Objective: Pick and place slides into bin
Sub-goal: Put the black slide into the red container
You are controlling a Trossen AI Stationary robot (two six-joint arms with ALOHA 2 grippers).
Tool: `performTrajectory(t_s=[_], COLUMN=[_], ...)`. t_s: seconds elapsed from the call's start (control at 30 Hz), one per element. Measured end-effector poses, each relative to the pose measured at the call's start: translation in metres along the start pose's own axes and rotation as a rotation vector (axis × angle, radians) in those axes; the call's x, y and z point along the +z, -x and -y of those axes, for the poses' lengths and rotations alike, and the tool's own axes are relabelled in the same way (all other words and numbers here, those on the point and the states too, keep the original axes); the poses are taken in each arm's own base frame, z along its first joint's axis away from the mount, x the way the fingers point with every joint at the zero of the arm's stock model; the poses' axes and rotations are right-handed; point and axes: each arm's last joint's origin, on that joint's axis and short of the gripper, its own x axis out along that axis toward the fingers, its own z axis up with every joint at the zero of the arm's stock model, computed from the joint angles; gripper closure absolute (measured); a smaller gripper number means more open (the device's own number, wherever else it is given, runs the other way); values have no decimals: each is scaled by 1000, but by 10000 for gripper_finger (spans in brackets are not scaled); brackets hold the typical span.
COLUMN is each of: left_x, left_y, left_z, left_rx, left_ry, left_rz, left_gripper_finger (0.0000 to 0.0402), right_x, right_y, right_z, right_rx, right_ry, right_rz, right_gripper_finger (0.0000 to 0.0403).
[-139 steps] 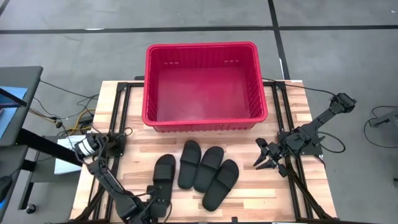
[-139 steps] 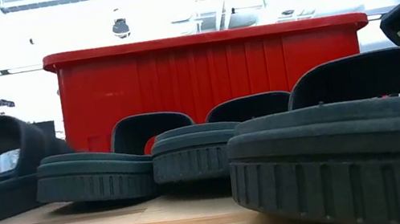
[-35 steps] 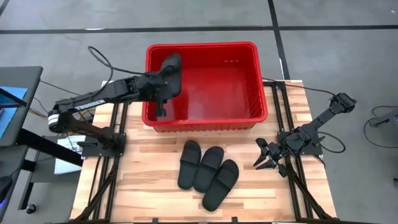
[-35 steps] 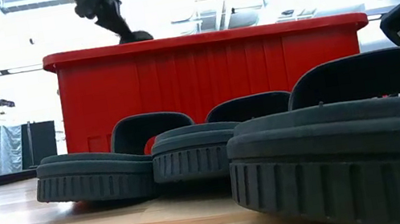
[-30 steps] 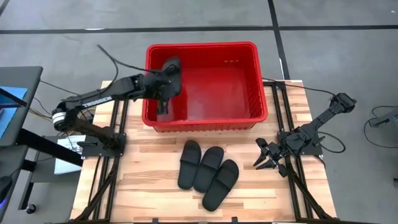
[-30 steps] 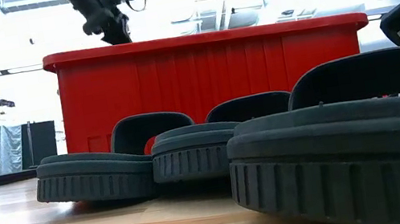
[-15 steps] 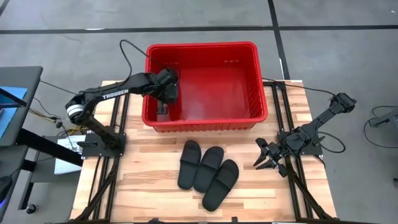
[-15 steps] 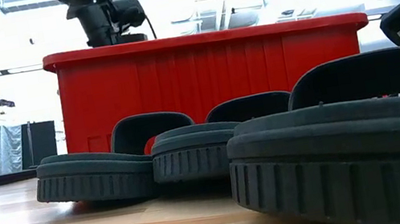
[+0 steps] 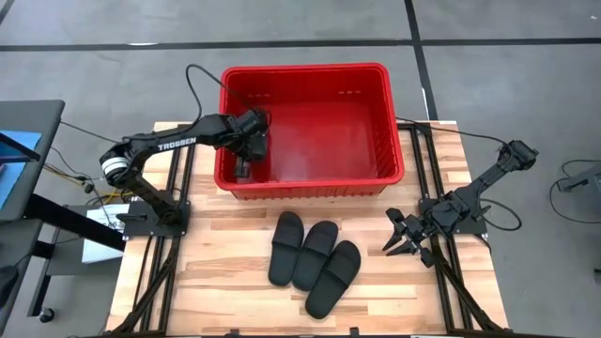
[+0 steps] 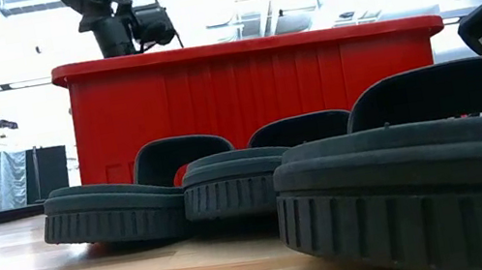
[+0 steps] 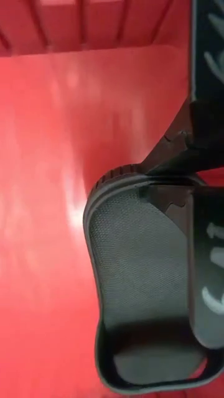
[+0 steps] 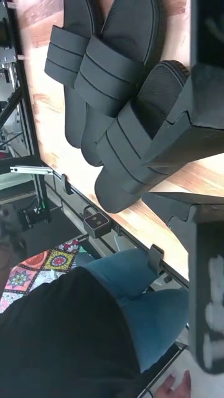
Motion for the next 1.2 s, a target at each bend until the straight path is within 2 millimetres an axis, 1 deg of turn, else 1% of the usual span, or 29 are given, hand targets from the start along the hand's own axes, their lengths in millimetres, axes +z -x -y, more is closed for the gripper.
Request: performTrajectory(t_s=[0.13, 0.23, 0.33, 0.6, 0.8, 1.2], left_x=[-9, -14, -15, -15, -13, -13], left_y=[-14, -21, -26, -26, -26, -26], left_z=[7, 11, 13, 13, 13, 14], left_rx=[-10, -19, -11, -12, -53, -54], left_ry=[0, 0, 15, 32, 32, 39], left_rz=[-38, -53, -44, -40, 11, 8], left_gripper_finger=[401, 401, 391, 350, 325, 259], right_x=[0, 0, 0, 0, 0, 0], right_y=[0, 0, 0, 0, 0, 0], right_z=[0, 0, 0, 0, 0, 0], right_rx=[0, 0, 0, 0, 0, 0], right_ry=[0, 0, 0, 0, 0, 0], right_rz=[0, 0, 0, 0, 0, 0], right_gripper_finger=[336, 336, 336, 336, 336, 336])
